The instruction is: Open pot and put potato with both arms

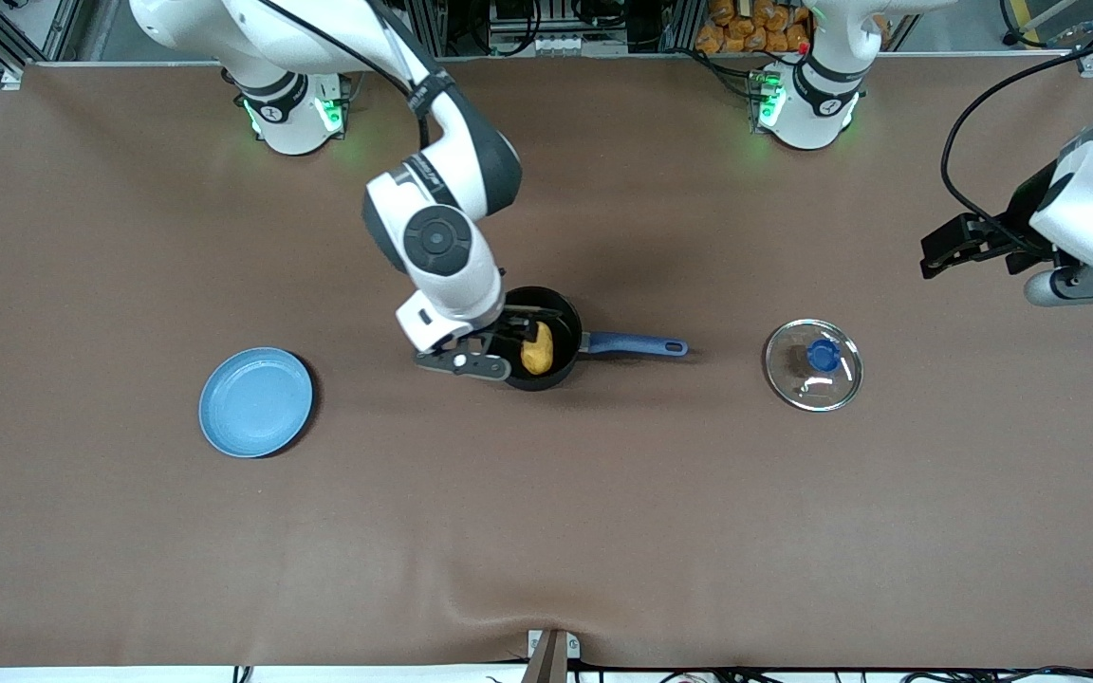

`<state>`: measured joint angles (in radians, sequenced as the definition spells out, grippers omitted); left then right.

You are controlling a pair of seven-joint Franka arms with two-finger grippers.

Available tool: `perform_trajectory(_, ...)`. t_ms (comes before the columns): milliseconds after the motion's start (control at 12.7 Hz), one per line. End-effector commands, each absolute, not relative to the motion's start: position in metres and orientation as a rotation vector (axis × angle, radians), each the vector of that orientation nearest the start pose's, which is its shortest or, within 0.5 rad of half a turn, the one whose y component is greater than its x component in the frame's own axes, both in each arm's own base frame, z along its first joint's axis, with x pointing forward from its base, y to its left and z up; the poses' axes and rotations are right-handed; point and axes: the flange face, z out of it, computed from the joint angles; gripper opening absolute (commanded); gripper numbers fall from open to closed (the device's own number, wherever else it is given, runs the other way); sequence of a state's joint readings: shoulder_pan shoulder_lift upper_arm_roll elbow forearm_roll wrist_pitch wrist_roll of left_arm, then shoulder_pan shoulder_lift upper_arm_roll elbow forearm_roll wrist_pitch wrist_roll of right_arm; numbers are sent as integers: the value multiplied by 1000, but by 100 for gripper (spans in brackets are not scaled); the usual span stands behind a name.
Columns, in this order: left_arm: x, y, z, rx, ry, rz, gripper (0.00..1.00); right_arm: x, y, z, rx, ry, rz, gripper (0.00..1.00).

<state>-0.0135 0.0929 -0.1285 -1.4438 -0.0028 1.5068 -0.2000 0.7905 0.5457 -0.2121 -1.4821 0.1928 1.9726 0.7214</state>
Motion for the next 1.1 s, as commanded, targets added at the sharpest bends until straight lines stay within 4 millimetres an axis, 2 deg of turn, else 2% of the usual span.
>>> perform_trajectory(0, 560, -67, 649, -3144, -126, 13, 100, 590, 339, 413, -3126, 283, 101, 100)
perform_trajectory(158, 560, -67, 650, -3144, -126, 10, 100, 613, 270, 456, -3127, 389, 32, 100)
perform_trajectory(236, 559, -65, 650, -3143, -131, 17, 100, 619, 235, 476, -3156, 359, 5, 100)
perform_trajectory(315, 558, -66, 650, -3144, -131, 25, 100, 621, 205, 492, -3194, 261, 3, 100)
perform_trajectory(394, 556, -66, 654, -3143, -133, 18, 100, 622, 172, 507, -3203, 246, 20, 100)
perform_trajectory(473, 552, -66, 660, -3144, -133, 1, 100, 622, 146, 521, -3197, 278, 6, 100)
perform_trajectory(709, 548, -64, 662, -3144, -132, 13, 100, 619, 77, 560, -3171, 263, -55, 100)
perform_trajectory(788, 548, -56, 662, -3147, -153, 24, 100, 616, 54, 571, -3161, 234, -73, 100)
perform_trajectory(1024, 544, -54, 662, -3146, -155, 36, 100, 609, 8, 594, -3135, 192, -114, 100)
